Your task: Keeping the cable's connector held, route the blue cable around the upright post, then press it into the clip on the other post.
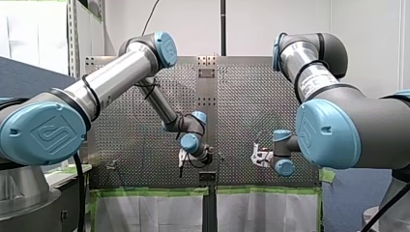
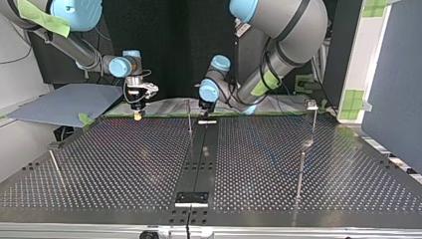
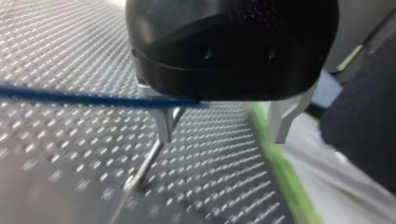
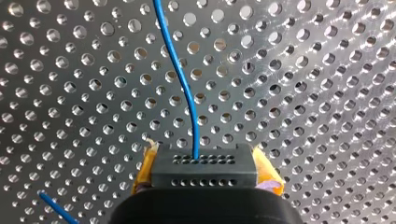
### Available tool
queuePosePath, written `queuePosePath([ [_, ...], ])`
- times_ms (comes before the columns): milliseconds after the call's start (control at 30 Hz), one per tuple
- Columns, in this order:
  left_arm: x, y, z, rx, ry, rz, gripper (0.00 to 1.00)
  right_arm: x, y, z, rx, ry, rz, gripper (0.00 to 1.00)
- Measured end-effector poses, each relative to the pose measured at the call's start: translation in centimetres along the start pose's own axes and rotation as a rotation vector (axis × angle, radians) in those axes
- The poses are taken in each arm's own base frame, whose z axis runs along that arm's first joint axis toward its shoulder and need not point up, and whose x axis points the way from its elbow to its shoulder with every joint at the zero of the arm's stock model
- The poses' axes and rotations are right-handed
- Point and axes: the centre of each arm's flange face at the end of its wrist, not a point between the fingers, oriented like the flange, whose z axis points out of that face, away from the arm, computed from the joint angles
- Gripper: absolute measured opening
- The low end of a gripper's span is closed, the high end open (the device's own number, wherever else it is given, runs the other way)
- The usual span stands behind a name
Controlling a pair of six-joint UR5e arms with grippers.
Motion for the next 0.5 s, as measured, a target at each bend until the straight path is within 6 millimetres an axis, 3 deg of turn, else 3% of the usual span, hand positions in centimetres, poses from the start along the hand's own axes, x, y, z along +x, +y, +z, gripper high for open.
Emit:
queuePosePath([
  [333, 0.8, -2.0, -3.0, 0.069, 0.036, 0.069, 1.0, 0.0, 0.3, 0.0, -0.005, -0.001, 0.0, 0.0],
  [500, 1.5, -2.7, -3.4, 0.086, 0.031, 0.08, 1.0, 0.0, 0.4, 0.0, -0.006, -0.001, 0.001, 0.0],
])
